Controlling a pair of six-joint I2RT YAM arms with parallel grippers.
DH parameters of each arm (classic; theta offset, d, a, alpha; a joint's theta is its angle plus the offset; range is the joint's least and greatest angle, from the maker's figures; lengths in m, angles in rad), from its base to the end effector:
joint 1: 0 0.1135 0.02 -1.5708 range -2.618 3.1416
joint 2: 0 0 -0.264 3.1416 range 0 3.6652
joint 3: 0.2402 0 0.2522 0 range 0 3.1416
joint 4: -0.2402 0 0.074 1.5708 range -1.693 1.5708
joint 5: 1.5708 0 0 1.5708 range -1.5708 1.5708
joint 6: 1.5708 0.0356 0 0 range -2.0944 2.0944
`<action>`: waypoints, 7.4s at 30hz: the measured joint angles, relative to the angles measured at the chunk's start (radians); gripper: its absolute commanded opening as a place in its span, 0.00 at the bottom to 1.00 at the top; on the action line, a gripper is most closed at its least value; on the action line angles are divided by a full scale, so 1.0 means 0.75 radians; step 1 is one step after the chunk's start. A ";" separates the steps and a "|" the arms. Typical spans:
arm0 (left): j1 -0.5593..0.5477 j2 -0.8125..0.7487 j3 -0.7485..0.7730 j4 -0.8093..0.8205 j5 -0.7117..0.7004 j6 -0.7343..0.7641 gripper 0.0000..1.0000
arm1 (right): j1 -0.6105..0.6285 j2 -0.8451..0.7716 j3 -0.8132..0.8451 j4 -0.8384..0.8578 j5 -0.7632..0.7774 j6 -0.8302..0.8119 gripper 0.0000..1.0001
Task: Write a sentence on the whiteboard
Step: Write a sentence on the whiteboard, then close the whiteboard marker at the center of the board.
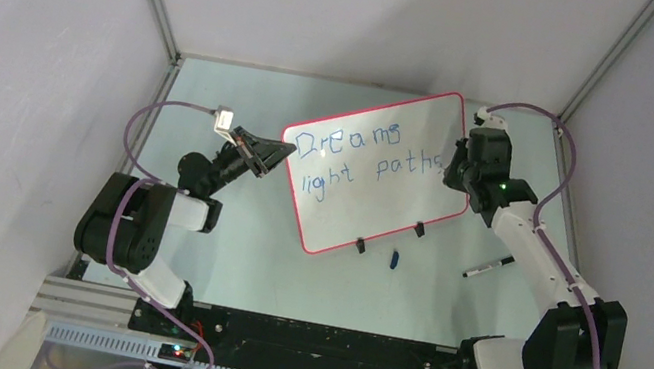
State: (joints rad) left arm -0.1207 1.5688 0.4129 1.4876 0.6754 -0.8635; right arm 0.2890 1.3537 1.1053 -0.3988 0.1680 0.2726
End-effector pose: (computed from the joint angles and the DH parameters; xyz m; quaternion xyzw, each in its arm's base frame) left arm 0.2647 -0.0545 0.2107 0.0525 0.6084 -0.5325 0.5861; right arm 0.2915 0.0805 0.3035 0.0301 0.8924 0.0509 0.4474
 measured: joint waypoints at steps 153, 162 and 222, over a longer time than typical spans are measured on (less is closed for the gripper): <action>-1.454 0.722 1.449 -2.564 -1.528 0.047 0.00 | 0.094 -1.281 -0.270 -0.617 0.435 0.379 0.00; -1.413 0.216 1.093 -2.410 -1.429 0.053 0.00 | 0.094 -1.331 -0.270 -0.597 0.238 0.268 0.00; -1.281 -0.581 0.687 -2.374 -1.793 -1.493 0.00 | 0.785 -0.938 -0.530 0.356 -0.162 -0.042 0.00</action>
State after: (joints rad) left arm -1.0817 1.1328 0.9283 -0.2932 -0.6693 -1.9831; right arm 0.8780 0.6502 0.7078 -0.1322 0.0467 0.2413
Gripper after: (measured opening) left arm 0.025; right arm 0.149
